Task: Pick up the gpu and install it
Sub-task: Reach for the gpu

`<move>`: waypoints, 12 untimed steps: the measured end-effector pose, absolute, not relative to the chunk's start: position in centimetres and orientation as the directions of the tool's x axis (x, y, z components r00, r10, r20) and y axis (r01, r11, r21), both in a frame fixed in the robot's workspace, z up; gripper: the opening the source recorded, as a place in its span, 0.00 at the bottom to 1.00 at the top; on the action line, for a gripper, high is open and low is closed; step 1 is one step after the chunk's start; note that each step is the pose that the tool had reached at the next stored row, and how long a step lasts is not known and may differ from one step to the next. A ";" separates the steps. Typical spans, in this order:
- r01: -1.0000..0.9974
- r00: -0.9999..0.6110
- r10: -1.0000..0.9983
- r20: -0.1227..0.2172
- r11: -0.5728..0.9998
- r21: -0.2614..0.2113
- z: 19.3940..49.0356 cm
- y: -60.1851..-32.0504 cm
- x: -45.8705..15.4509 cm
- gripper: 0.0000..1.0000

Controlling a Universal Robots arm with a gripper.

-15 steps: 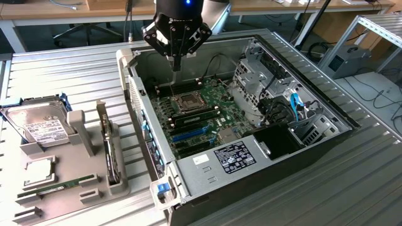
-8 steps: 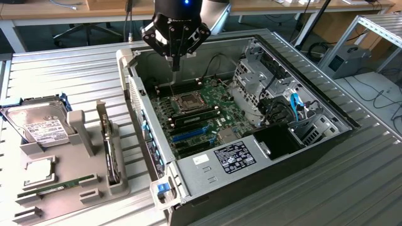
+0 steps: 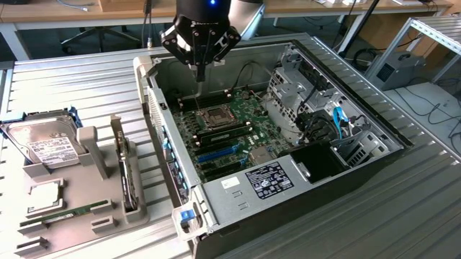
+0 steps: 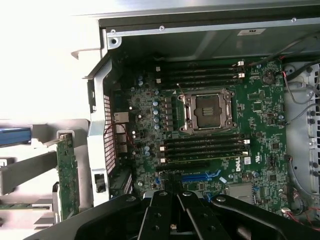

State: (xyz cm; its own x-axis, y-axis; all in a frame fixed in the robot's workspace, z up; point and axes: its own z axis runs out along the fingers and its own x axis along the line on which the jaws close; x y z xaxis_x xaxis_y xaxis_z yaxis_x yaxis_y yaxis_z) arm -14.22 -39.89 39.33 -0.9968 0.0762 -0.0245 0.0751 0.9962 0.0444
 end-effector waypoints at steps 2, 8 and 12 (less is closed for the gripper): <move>0.075 -0.997 0.076 -0.024 0.996 0.044 39.3 -39.9 -14.3 0.11; 0.075 -0.997 0.076 -0.024 0.996 0.044 39.3 -39.9 -14.4 0.11; 0.075 -0.997 0.076 -0.024 0.996 0.044 39.3 -39.9 -14.6 0.11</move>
